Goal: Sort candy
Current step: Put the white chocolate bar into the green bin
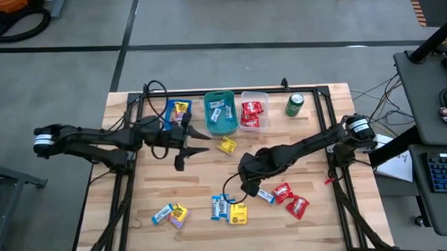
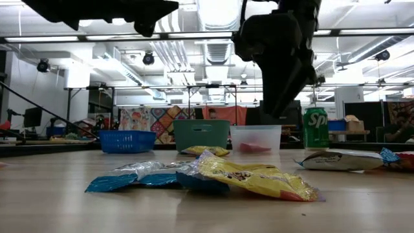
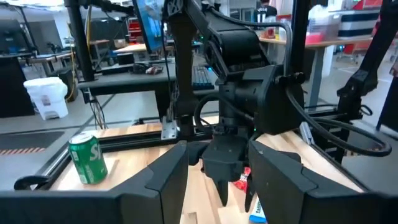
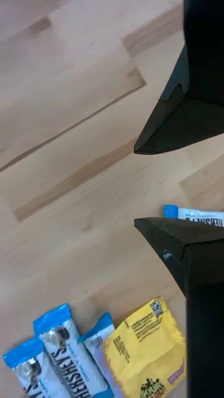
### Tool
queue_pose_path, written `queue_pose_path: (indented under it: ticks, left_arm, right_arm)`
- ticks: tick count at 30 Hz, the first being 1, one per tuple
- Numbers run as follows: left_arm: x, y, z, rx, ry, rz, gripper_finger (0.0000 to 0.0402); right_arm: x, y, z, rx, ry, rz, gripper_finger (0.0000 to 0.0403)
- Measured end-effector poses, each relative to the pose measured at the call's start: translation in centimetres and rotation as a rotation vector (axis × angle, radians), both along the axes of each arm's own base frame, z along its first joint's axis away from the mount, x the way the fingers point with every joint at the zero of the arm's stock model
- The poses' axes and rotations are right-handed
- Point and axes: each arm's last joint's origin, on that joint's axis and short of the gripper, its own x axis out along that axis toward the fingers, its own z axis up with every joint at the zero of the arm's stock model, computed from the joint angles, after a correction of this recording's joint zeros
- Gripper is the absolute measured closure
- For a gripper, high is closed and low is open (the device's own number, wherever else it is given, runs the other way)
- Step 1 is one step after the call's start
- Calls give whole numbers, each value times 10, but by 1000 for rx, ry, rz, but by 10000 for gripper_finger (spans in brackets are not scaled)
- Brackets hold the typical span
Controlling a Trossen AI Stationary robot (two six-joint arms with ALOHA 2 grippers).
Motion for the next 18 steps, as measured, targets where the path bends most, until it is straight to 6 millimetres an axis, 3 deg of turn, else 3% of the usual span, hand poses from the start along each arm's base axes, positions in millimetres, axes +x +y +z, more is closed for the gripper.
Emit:
queue_pose_path:
  ticks: [18]
  left_arm:
    - [4, 1, -10, -37, 47, 3, 249]
  right_arm:
    - [-2, 2, -1, -68, -1, 52, 236]
